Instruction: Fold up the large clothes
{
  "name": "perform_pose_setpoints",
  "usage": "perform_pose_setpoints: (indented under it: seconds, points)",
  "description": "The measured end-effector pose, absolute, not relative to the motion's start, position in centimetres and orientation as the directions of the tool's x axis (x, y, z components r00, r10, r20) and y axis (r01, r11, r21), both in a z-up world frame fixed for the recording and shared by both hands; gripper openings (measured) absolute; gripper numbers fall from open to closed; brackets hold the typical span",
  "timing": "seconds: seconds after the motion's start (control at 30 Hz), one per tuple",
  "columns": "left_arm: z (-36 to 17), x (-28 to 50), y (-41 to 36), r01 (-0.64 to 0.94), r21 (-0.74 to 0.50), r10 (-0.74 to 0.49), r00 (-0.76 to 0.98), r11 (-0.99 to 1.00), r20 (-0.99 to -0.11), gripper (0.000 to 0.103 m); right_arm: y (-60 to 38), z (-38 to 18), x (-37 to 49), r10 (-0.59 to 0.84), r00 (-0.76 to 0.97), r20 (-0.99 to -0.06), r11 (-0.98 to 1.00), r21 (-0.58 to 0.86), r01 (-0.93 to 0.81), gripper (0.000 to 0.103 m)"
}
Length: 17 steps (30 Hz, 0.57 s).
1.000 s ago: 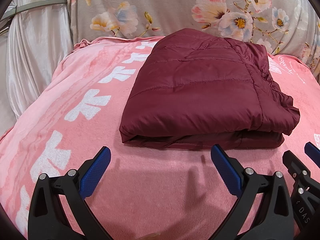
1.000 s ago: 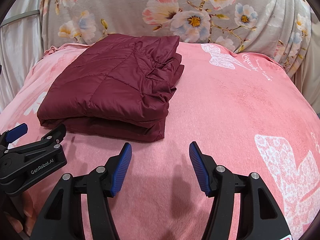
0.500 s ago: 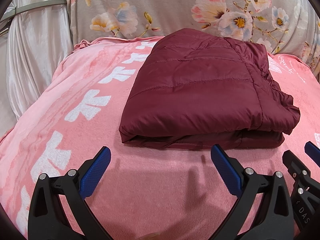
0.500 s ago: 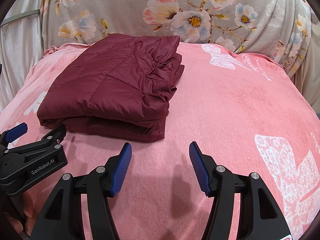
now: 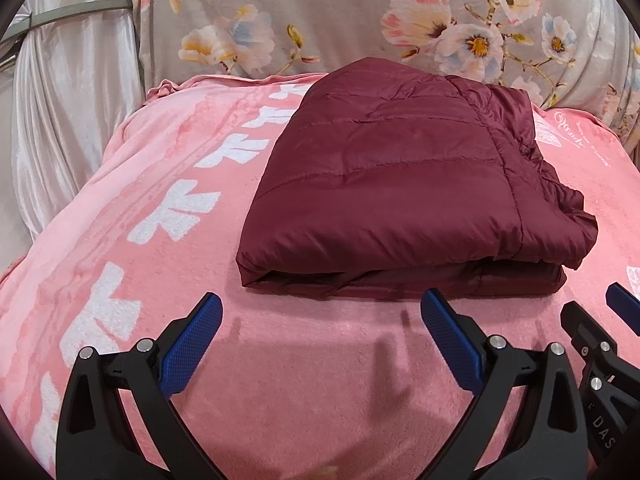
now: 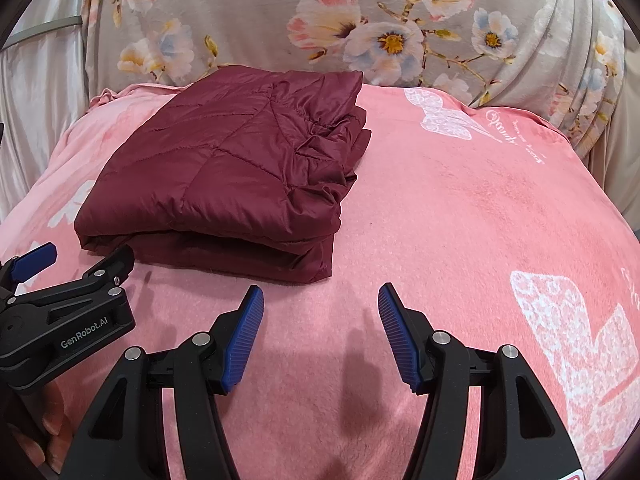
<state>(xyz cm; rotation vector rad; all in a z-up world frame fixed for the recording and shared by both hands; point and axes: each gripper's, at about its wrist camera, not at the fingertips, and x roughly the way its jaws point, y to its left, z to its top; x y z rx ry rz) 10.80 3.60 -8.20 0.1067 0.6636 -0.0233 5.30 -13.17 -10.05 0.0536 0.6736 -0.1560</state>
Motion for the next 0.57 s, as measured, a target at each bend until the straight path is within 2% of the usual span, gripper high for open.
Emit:
perform_pose_setpoints:
  seconds: [0.57]
  points:
    - [-8.35, 11.01, 3.74, 0.064, 0.089, 0.005, 0.786, 0.994, -0.618, 0.097, -13.38, -10.02, 5.34, -0.126, 0.771, -0.624, 0.987, -0.004, 0.159, 0.058]
